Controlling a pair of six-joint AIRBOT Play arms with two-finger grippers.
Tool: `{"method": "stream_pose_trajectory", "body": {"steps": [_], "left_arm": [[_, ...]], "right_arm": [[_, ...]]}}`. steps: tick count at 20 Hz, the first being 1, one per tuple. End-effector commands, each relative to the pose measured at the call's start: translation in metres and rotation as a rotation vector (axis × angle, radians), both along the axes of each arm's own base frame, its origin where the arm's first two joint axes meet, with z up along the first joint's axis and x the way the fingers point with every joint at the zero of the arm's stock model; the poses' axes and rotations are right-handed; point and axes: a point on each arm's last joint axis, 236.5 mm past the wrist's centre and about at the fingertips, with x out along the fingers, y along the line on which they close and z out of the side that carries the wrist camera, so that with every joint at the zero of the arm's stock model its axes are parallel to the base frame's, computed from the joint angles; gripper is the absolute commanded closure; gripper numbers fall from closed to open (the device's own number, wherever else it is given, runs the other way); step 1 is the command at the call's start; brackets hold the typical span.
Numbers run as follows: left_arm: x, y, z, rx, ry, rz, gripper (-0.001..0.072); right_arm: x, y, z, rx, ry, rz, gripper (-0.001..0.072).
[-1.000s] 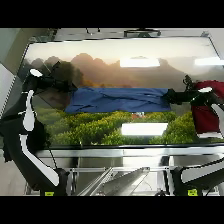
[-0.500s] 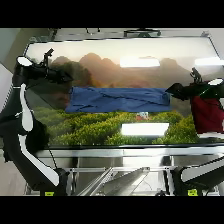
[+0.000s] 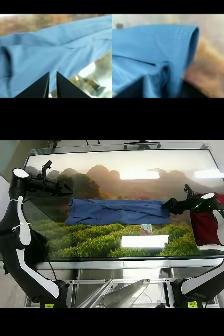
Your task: Fold the shirts.
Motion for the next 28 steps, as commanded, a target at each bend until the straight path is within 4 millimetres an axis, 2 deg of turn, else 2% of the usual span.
{"method": "stream_pose_trajectory", "body": {"steps": [1,2,3,4,6,8,10,12,13,14,15,17,19,20,22,24,26,28], "left_arm": [[-0.004,-0.041,0.002,-0.034,-0.003,-0.061,0.0596],[-0.005,-0.056,-0.002,-0.035,0.000,-0.083,0.0598],[-0.005,-0.070,-0.008,-0.037,0.002,-0.100,0.0672],[-0.005,-0.091,-0.015,-0.048,0.003,-0.118,0.0681],[-0.007,-0.141,-0.032,-0.083,0.007,-0.154,0.0681],[-0.010,-0.195,-0.053,-0.103,-0.001,-0.176,0.0681],[-0.020,-0.249,-0.078,-0.106,-0.002,-0.194,0.0682],[-0.037,-0.293,-0.104,-0.096,0.016,-0.208,0.0682],[-0.044,-0.310,-0.116,-0.090,0.023,-0.207,0.0682],[-0.047,-0.323,-0.124,-0.086,0.020,-0.196,0.0682],[-0.047,-0.333,-0.129,-0.085,0.013,-0.176,0.0682],[-0.041,-0.347,-0.133,-0.087,-0.020,-0.135,0.0681],[-0.030,-0.354,-0.125,-0.121,-0.044,-0.084,0.0682],[-0.028,-0.359,-0.114,-0.162,-0.038,-0.071,0.0682],[-0.030,-0.363,-0.073,-0.263,-0.014,-0.116,0.0682],[-0.041,-0.346,-0.008,-0.370,-0.008,-0.228,0.0682],[-0.052,-0.297,0.080,-0.506,-0.063,-0.320,0.0683],[-0.066,-0.233,0.184,-0.702,-0.200,-0.356,0.0683]], "right_arm": [[-0.008,0.012,-0.002,0.022,0.006,0.061,0.0609],[-0.006,0.012,0.001,0.022,0.000,0.059,0.0695],[-0.003,0.010,0.006,0.023,-0.010,0.063,0.0695],[0.000,0.009,0.015,0.023,-0.027,0.072,0.0696],[0.008,0.009,0.048,0.035,-0.063,0.097,0.0696],[0.016,0.017,0.100,0.078,-0.122,0.135,0.0696],[0.020,0.036,0.169,0.184,-0.230,0.182,0.0696],[0.020,0.053,0.236,0.292,-0.357,0.224,0.0696],[0.017,0.059,0.262,0.338,-0.404,0.238,0.0695],[0.015,0.065,0.278,0.363,-0.431,0.251,0.0695],[0.011,0.067,0.287,0.364,-0.448,0.264,0.0696],[0.006,0.069,0.292,0.372,-0.430,0.268,0.0696],[0.000,0.071,0.291,0.379,-0.413,0.289,0.0695],[-0.001,0.071,0.291,0.382,-0.404,0.290,0.0695],[-0.001,0.071,0.291,0.384,-0.398,0.284,0.0695],[-0.001,0.071,0.290,0.389,-0.385,0.276,0.0695],[0.000,0.078,0.290,0.392,-0.381,0.281,0.0696],[0.004,0.102,0.291,0.391,-0.392,0.298,0.0695]]}}
